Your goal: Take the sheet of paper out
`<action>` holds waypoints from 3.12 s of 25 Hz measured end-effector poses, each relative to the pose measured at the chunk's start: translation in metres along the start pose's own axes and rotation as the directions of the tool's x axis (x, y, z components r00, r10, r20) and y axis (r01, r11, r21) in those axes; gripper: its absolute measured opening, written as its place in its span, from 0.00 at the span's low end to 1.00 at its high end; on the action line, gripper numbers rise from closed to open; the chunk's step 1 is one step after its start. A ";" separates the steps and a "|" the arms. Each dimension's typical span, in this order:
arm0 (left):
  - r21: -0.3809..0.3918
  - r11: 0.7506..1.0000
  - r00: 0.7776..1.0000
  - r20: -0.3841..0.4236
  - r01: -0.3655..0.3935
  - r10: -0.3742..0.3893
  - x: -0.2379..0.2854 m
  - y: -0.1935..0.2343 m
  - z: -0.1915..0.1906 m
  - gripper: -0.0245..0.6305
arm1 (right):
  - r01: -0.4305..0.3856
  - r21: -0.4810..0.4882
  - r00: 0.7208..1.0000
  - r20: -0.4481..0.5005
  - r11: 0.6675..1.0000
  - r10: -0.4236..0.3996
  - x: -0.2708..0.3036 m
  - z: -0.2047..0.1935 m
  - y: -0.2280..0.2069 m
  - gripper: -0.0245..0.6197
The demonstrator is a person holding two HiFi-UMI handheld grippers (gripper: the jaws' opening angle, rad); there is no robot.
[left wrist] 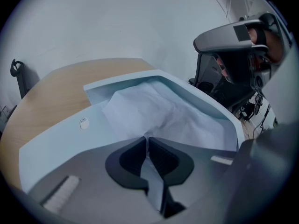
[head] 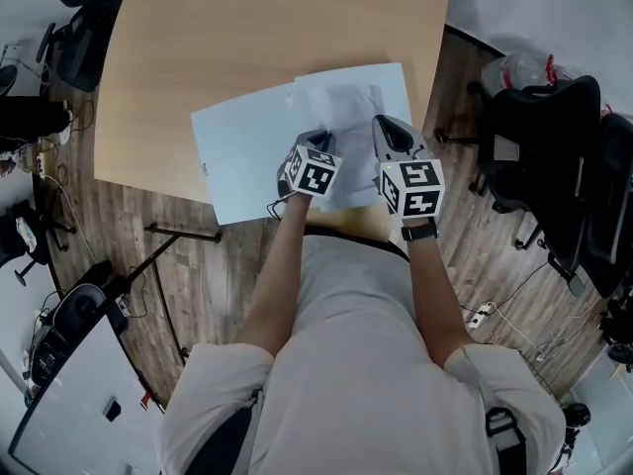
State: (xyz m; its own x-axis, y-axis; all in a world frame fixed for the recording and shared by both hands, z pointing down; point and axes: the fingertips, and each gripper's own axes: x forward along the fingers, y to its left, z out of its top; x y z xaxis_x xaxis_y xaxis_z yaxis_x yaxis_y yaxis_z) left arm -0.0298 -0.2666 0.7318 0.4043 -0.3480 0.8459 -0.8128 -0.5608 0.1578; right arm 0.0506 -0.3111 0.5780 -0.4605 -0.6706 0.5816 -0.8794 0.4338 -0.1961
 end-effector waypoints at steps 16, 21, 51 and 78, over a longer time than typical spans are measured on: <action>-0.067 0.997 0.999 0.043 -0.029 0.031 -0.037 0.027 0.001 0.07 | -0.015 0.005 0.999 0.045 1.000 0.015 -0.006 0.012 0.008 0.06; -0.098 0.993 0.997 0.051 -0.059 0.065 -0.053 0.039 -0.006 0.07 | -0.026 -0.002 0.997 0.073 1.000 0.026 -0.014 0.021 0.014 0.06; -0.303 0.932 0.926 0.256 -0.196 0.278 -0.183 0.091 -0.026 0.07 | -0.047 -0.120 0.973 0.220 0.992 0.073 -0.083 0.054 0.070 0.06; -0.229 0.940 0.596 0.729 -0.254 0.338 -0.334 -0.010 0.138 0.06 | 0.044 -0.181 0.890 0.454 0.983 0.044 -0.179 0.134 0.071 0.06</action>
State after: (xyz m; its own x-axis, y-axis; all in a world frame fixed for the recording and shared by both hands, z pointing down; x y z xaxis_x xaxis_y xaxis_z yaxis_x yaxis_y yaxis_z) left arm -0.0995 -0.2481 0.3773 0.2717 -0.9443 0.1858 -0.9624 -0.2670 0.0504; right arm 0.0547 -0.2410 0.3538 -0.5033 -0.8509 0.1505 -0.8623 0.5057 -0.0248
